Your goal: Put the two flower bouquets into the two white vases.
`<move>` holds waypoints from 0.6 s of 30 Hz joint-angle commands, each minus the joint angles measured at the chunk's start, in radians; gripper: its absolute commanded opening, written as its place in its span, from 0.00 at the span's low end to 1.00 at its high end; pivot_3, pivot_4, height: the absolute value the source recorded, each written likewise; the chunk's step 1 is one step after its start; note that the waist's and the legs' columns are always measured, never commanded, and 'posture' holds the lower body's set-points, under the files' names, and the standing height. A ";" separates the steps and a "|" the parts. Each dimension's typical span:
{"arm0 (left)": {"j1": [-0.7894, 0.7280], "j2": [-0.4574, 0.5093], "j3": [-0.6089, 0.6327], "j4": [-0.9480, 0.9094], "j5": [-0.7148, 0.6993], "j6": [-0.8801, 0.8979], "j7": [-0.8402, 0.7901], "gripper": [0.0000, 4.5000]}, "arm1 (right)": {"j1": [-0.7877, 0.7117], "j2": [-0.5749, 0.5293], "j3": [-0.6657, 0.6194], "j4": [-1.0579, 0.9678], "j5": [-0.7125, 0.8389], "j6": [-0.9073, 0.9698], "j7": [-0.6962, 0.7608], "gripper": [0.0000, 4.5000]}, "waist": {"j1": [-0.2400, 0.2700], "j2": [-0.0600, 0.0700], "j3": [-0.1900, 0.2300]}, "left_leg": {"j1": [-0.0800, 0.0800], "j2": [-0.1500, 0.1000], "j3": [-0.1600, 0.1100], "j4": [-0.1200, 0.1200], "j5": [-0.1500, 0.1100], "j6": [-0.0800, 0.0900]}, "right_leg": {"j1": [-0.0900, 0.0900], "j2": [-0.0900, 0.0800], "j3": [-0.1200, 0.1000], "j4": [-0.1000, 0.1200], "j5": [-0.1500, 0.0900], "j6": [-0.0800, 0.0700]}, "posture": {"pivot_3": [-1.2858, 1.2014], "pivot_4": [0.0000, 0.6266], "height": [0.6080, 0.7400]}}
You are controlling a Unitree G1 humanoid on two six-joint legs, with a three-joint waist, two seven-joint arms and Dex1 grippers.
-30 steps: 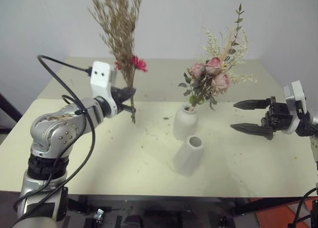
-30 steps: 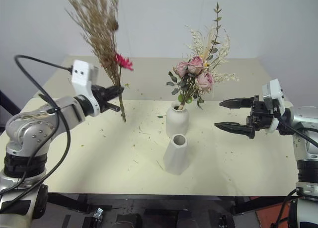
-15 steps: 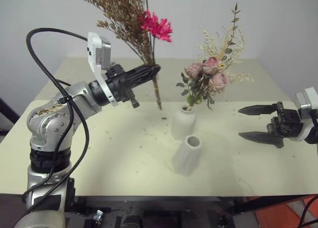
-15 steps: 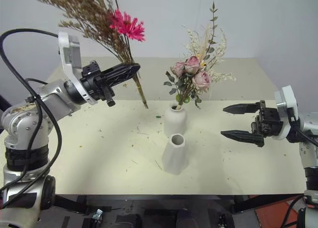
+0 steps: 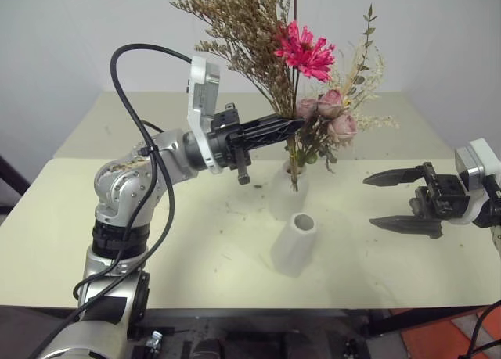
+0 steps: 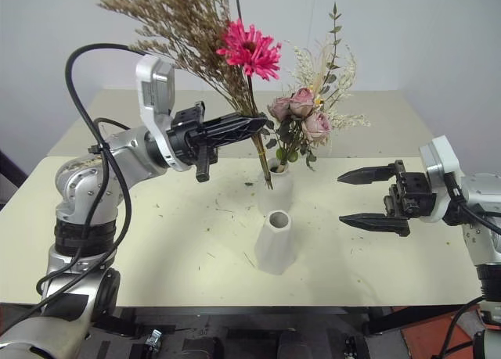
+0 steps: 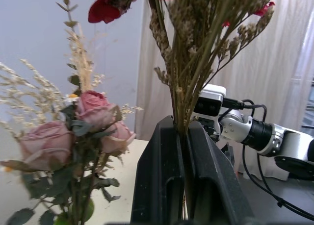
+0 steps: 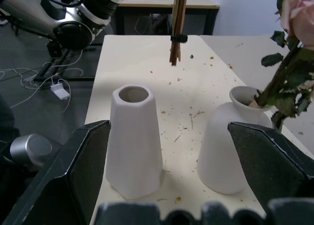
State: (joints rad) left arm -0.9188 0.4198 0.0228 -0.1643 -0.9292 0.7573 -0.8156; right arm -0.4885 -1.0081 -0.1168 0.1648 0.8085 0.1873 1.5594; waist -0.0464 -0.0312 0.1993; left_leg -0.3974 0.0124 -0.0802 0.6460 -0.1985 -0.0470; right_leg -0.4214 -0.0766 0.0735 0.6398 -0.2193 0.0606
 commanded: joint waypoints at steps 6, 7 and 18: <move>-0.038 -0.047 -0.023 -0.012 0.033 -0.009 -0.013 0.00 | 0.010 -0.077 -0.011 -0.011 0.044 0.012 0.055 1.00 | 0.003 0.000 0.000 | 0.000 0.000 0.000 0.000 0.000 0.000 | 0.000 0.000 0.000 0.000 0.000 0.000 | 0.52 0.24 1.00; -0.040 -0.058 -0.029 -0.012 0.037 -0.009 -0.010 0.00 | 0.012 -0.084 -0.011 -0.008 0.046 0.009 0.055 1.00 | 0.003 0.000 0.000 | 0.000 0.000 0.000 0.000 0.000 0.000 | 0.000 0.000 0.000 0.000 0.000 0.000 | 0.52 0.24 1.00; -0.023 -0.064 -0.092 -0.041 0.087 -0.004 -0.056 0.00 | 0.029 -0.076 -0.031 -0.022 0.035 -0.001 0.055 1.00 | 0.002 0.000 0.000 | 0.000 0.000 0.000 0.000 0.000 0.000 | 0.000 0.000 0.000 0.000 0.000 0.000 | 0.52 0.24 1.00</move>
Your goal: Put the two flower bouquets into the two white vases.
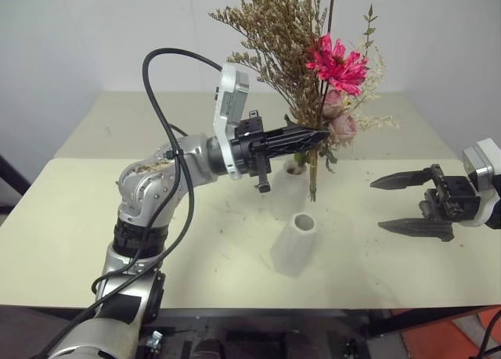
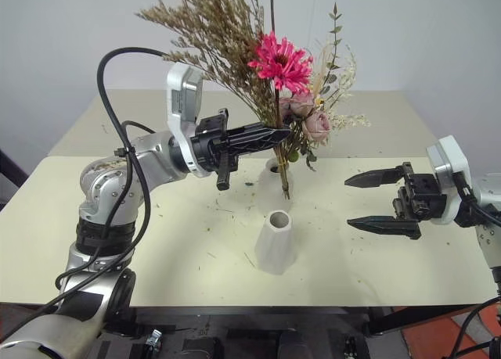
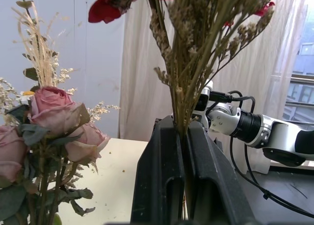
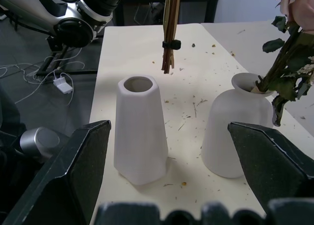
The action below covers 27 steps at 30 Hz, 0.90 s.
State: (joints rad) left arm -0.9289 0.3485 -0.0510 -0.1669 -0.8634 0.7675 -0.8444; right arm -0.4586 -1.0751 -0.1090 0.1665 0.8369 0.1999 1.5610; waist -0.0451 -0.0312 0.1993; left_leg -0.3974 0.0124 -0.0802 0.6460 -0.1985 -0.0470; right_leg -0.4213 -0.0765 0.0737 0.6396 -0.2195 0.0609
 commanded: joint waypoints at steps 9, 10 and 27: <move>-0.021 0.009 -0.044 -0.036 0.047 -0.012 -0.080 0.00 | 0.001 0.011 -0.052 -0.027 -0.015 -0.020 0.053 1.00 | -0.001 0.000 0.000 | 0.000 0.000 0.000 0.000 0.000 0.000 | 0.000 0.000 0.000 0.000 0.000 0.000 | 0.52 0.24 1.00; -0.019 0.013 -0.050 -0.038 0.054 -0.012 -0.086 0.00 | 0.000 0.013 -0.054 -0.030 -0.017 -0.018 0.053 1.00 | 0.000 0.000 0.000 | 0.000 0.000 0.000 0.000 0.000 0.000 | 0.000 0.000 0.000 0.000 0.000 0.000 | 0.52 0.24 1.00; -0.055 -0.024 -0.025 0.005 0.113 -0.074 -0.099 0.00 | 0.020 0.050 -0.101 -0.104 -0.048 0.020 0.025 1.00 | 0.001 0.000 0.000 | 0.000 0.000 0.000 0.000 0.000 0.000 | 0.000 0.000 0.000 0.000 0.000 0.000 | 0.52 0.24 1.00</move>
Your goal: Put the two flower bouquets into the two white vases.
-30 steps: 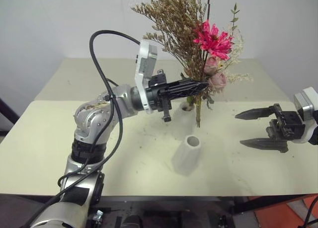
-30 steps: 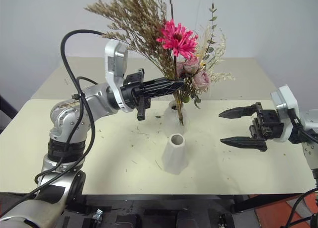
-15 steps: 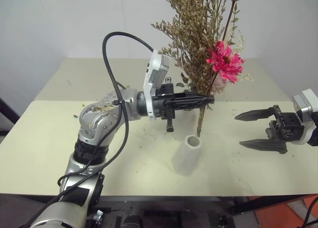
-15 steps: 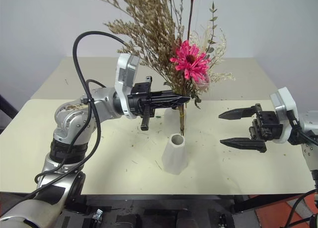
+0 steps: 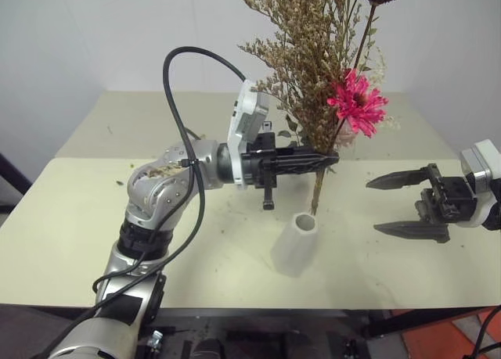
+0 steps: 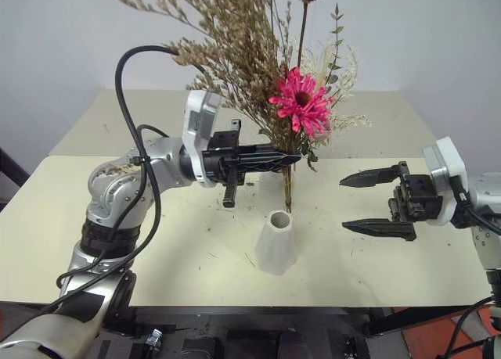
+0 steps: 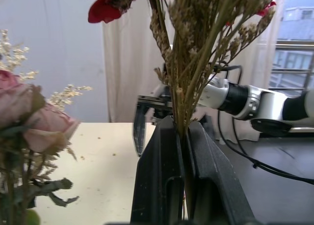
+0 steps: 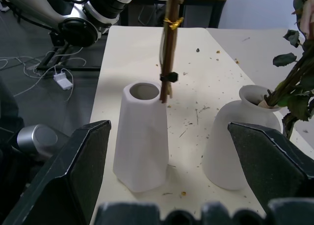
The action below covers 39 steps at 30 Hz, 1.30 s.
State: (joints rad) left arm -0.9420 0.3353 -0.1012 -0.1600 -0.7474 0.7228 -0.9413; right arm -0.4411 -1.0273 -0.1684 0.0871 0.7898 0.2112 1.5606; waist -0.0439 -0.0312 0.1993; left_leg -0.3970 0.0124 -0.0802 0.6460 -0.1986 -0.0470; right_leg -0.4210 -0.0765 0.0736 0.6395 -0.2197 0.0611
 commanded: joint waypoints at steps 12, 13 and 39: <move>-0.049 0.042 0.058 -0.033 -0.112 0.090 -0.047 0.00 | -0.020 0.019 -0.040 0.019 -0.032 0.000 0.050 1.00 | -0.001 0.000 0.000 | 0.000 0.000 0.000 0.000 0.000 0.000 | 0.000 0.000 0.000 0.000 0.000 0.000 | 0.52 0.24 1.00; -0.046 0.048 0.057 -0.036 -0.112 0.092 -0.050 0.00 | -0.022 0.020 -0.039 0.022 -0.033 -0.002 0.052 1.00 | -0.002 0.000 0.000 | 0.000 0.000 0.000 0.000 0.000 0.000 | 0.000 0.000 0.000 0.000 0.000 0.000 | 0.52 0.24 1.00; 0.047 0.105 -0.057 -0.091 -0.005 0.076 -0.084 0.00 | -0.022 0.026 -0.038 -0.053 -0.024 0.043 0.008 1.00 | -0.001 0.000 0.000 | 0.000 0.000 0.000 0.000 0.000 0.000 | 0.000 0.000 0.000 0.000 0.000 0.000 | 0.52 0.24 1.00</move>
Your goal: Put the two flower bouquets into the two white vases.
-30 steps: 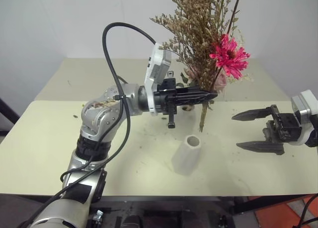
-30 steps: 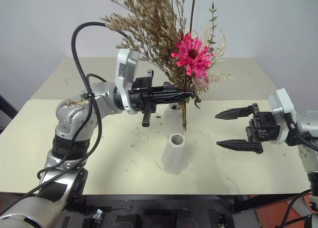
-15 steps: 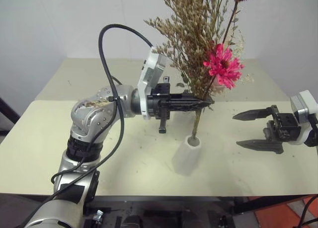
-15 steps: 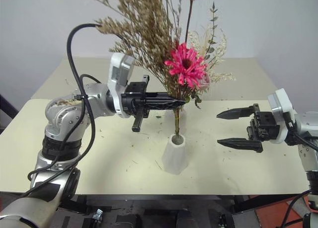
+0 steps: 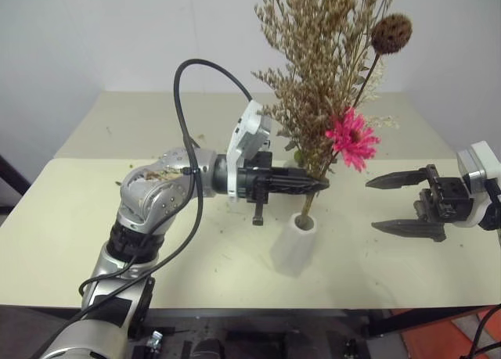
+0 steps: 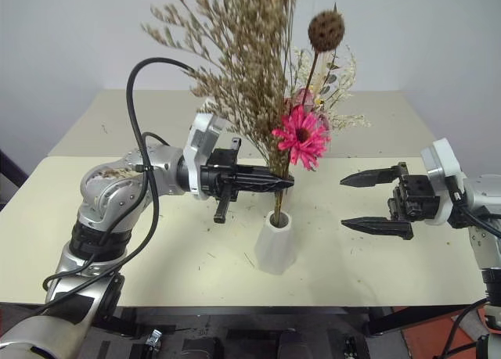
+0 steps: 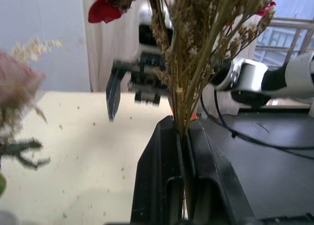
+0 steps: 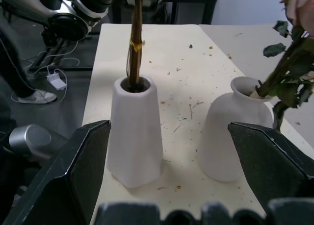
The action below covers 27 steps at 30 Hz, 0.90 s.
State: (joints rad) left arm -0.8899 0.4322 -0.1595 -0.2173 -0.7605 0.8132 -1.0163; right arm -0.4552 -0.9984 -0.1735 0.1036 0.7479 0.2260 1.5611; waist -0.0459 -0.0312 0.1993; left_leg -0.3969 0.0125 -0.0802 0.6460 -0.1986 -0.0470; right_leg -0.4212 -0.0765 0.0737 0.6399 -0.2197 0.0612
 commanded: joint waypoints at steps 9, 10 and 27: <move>0.028 0.056 0.011 -0.045 0.014 0.005 -0.014 0.52 | -0.011 0.006 -0.041 -0.146 0.024 0.087 -0.040 1.00 | 0.001 0.000 0.000 | 0.000 0.000 0.000 0.000 0.000 0.000 | 0.000 0.000 0.000 0.000 0.000 0.000 | 0.52 0.24 1.00; 0.031 0.060 0.012 -0.046 0.013 0.006 -0.013 0.60 | -0.016 0.008 -0.038 -0.146 0.023 0.089 -0.043 1.00 | 0.001 0.000 0.000 | 0.000 0.000 0.000 0.000 0.000 0.000 | 0.000 0.000 0.000 0.000 0.000 0.000 | 0.52 0.24 1.00; 0.175 0.286 0.153 -0.078 0.022 -0.020 -0.027 1.00 | -0.006 0.029 -0.050 -0.073 -0.024 0.051 -0.005 1.00 | -0.003 0.000 0.000 | 0.000 0.001 0.000 0.000 0.000 0.000 | 0.000 0.000 0.000 0.000 0.000 0.000 | 0.52 0.24 1.00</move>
State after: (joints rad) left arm -0.7177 0.6956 -0.0595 -0.2616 -0.7387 0.8135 -1.0282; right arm -0.4571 -0.9653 -0.1790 0.0347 0.7231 0.2952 1.5407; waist -0.0487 -0.0311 0.1993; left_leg -0.3965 0.0133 -0.0801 0.6457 -0.1987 -0.0467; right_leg -0.4216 -0.0762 0.0736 0.6402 -0.2199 0.0610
